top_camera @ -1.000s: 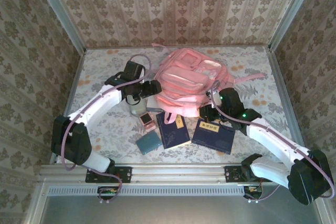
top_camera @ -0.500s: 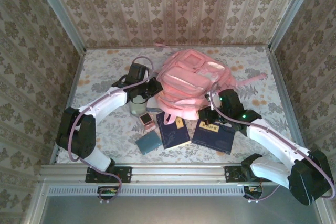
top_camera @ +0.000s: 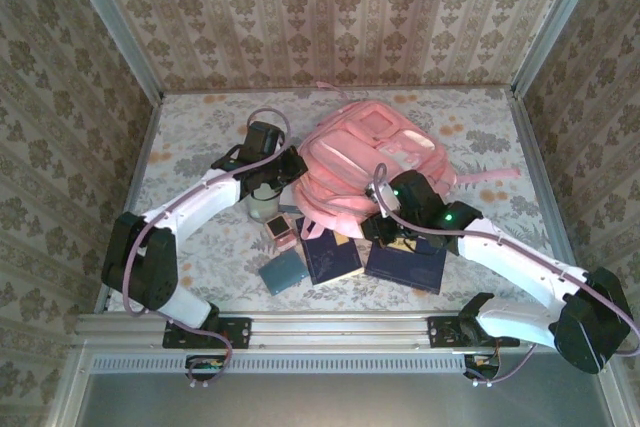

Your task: Pack the student bag

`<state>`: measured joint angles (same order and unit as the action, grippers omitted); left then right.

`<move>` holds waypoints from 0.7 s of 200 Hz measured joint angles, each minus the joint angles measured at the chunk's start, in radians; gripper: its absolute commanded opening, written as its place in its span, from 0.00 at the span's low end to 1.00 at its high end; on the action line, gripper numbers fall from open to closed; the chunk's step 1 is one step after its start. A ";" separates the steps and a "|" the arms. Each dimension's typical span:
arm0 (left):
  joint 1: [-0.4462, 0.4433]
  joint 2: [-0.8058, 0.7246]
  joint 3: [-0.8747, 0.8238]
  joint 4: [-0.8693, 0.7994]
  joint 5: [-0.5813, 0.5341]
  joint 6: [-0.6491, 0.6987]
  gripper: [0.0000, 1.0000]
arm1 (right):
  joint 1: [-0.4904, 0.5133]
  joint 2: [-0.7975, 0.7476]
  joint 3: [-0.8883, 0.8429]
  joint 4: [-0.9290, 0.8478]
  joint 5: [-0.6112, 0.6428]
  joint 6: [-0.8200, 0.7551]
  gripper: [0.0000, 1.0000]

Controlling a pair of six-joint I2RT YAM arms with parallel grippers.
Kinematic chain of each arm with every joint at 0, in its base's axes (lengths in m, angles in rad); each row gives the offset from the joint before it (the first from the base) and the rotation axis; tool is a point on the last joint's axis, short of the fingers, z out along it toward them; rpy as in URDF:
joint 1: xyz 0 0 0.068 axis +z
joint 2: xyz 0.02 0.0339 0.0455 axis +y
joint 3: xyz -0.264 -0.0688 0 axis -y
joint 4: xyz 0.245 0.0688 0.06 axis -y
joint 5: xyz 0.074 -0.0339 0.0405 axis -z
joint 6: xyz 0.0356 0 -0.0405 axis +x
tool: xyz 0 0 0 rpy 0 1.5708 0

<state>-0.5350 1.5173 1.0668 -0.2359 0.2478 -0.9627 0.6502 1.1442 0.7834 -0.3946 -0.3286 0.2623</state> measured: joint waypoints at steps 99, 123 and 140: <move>-0.075 -0.043 -0.007 -0.001 -0.187 -0.040 0.00 | 0.092 0.278 0.282 -0.104 -0.024 0.113 0.11; -0.082 -0.043 -0.019 0.017 -0.224 -0.051 0.00 | 0.105 0.402 0.383 -0.147 -0.051 0.172 0.10; -0.082 -0.043 -0.022 0.023 -0.243 -0.055 0.00 | 0.124 0.466 0.433 -0.161 -0.060 0.212 0.09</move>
<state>-0.6170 1.4742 1.0447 -0.2127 0.0048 -1.0172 0.7746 1.6104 1.2163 -0.5560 -0.3889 0.4747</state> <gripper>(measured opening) 0.058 0.096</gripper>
